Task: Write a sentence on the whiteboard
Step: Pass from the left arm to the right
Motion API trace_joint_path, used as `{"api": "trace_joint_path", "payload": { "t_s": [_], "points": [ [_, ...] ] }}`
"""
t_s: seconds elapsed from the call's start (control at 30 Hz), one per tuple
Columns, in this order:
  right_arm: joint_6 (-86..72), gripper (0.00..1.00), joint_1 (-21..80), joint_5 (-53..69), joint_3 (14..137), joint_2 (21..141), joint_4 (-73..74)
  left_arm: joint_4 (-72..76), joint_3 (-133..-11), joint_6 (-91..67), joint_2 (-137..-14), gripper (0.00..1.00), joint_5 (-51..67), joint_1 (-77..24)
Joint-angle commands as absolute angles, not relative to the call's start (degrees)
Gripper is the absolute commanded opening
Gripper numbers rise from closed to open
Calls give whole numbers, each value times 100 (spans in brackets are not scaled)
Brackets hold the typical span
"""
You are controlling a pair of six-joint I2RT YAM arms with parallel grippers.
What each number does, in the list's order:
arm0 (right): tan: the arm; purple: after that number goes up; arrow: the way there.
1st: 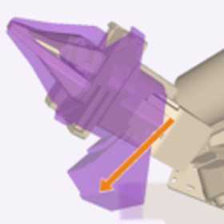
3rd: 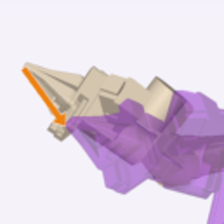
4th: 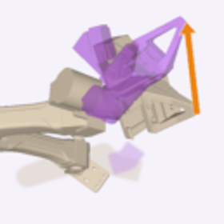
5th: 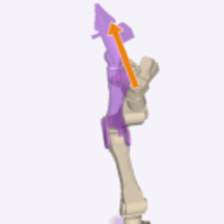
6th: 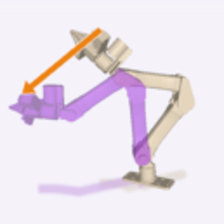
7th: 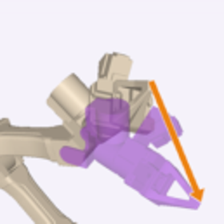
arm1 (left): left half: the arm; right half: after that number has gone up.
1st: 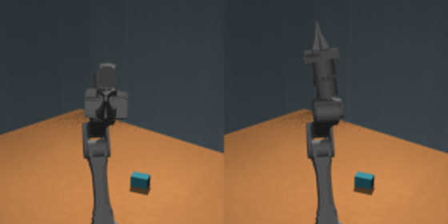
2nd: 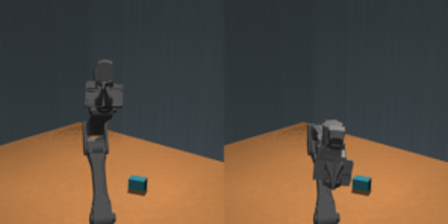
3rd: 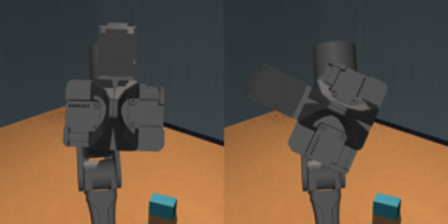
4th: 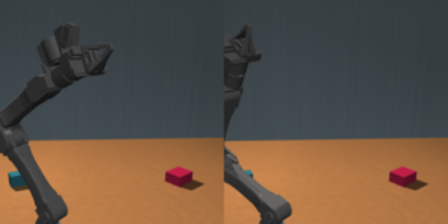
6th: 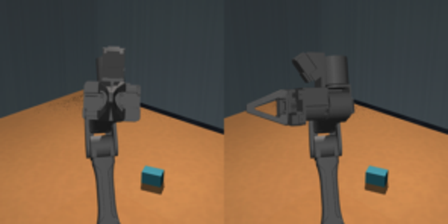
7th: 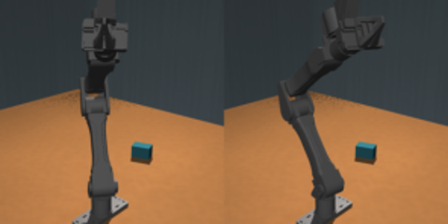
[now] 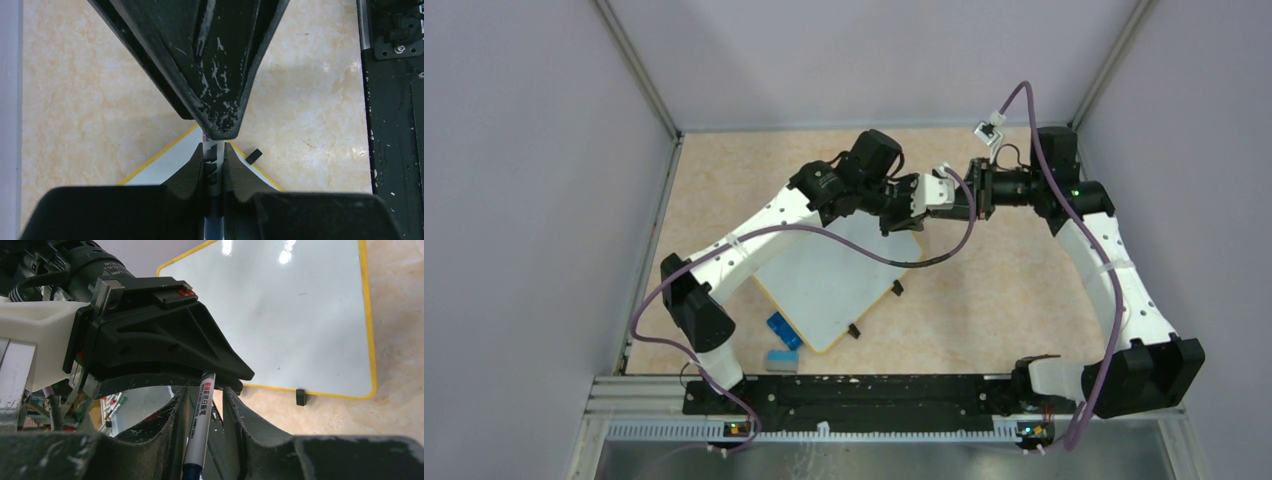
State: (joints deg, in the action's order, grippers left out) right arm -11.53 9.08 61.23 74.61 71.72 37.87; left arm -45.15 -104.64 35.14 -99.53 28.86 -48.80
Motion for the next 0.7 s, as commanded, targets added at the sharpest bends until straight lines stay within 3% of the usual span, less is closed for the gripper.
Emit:
{"api": "trace_joint_path", "payload": {
  "t_s": [0.0,0.57,0.67],
  "points": [
    [-876,28,1098,6043,7667,7189,3873,-4535,-10748,3578,-9991,0,2958,-4920],
    [-193,22,1461,5535,7866,7387,4458,-4773,-10864,3891,-10125,0,2688,-5174],
    [-193,14,1470,5536,7866,7382,4459,-4774,-10868,3923,-10133,0,2669,-5218]
  ]
}}
